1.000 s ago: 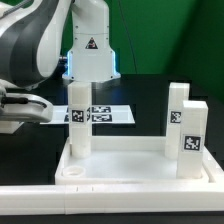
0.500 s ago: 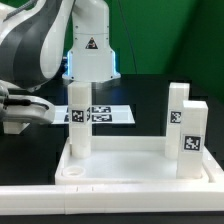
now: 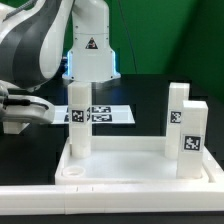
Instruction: Assemble desk
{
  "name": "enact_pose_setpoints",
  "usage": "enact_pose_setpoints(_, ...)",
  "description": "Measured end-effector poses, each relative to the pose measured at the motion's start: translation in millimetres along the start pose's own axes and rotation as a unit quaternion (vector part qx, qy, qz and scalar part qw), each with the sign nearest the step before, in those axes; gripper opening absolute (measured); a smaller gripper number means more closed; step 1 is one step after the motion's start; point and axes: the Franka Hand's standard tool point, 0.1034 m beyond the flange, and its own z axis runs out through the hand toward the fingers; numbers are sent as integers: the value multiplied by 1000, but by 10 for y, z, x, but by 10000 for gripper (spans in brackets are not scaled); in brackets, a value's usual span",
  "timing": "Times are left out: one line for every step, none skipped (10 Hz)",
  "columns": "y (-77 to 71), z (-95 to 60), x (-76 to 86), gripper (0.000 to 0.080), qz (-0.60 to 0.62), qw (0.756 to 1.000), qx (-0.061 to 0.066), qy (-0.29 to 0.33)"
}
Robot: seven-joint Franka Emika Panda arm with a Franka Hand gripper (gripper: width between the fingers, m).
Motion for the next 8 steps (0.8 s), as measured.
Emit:
enact_pose_setpoints(2,0,0,288,0,1000,0,0)
enact_pose_setpoints(5,-14,-4,288,0,1000,0,1)
enact_pose_setpoints(-19,-181,-83,288,-8,1000,-3,6)
enact_pose_setpoints(-143,-467,-217,288,-21,999,-6,34)
enact_pose_setpoints(-283,-668,-372,288,-34,998,-2,58)
enact_pose_setpoints(-313,-795,-429,288,-39,996,-1,80)
enact_pose_setpoints(-294,-844,-401,289,-40,993,-2,109)
enact_pose_setpoints(-279,-852,-357,289,-41,988,-6,148)
